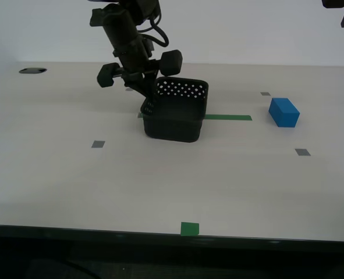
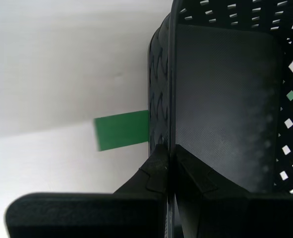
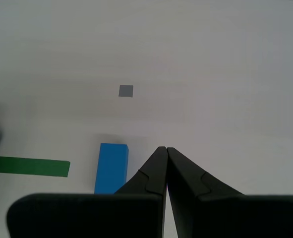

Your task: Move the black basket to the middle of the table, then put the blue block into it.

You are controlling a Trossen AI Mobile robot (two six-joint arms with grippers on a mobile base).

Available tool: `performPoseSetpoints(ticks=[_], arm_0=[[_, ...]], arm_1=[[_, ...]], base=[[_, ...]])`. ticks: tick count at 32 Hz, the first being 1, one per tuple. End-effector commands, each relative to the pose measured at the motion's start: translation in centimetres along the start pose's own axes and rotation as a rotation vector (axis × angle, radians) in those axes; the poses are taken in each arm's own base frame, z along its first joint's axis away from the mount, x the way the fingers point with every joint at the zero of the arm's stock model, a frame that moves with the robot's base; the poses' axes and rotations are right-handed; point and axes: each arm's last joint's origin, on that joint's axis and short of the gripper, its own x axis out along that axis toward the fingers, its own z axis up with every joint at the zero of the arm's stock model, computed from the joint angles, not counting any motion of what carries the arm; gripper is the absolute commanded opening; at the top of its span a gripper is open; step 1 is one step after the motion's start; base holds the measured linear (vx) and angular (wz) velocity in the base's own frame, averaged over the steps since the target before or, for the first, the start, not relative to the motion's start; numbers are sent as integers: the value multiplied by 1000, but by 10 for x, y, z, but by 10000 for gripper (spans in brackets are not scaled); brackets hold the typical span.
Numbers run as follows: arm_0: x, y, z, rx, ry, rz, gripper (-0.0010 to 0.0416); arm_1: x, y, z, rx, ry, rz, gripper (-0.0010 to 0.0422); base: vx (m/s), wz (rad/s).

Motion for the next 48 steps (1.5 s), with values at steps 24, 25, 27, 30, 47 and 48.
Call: performPoseSetpoints(ticks=[24, 25, 27, 30, 47, 48], arm_0=[[0, 0, -2, -3, 23, 1, 0], [0, 0, -2, -3, 23, 1, 0], [0, 0, -3, -3, 27, 1, 0], [0, 0, -3, -4, 30, 1, 0], [23, 6, -17, 4, 160, 122, 0], [28, 6, -19, 6, 182, 124, 0]], arm_1=[[31, -35, 9, 79, 74, -111, 106], [31, -36, 9, 79, 74, -111, 118], [26, -37, 11, 75, 64, -116, 162], [14, -39, 15, 77, 29, -124, 167], [-154, -4, 48, 251, -314, -5, 39], [-164, 4, 49, 250, -321, 11, 37]], base=[[0, 0], [0, 0], [0, 0], [0, 0], [0, 0], [0, 0]])
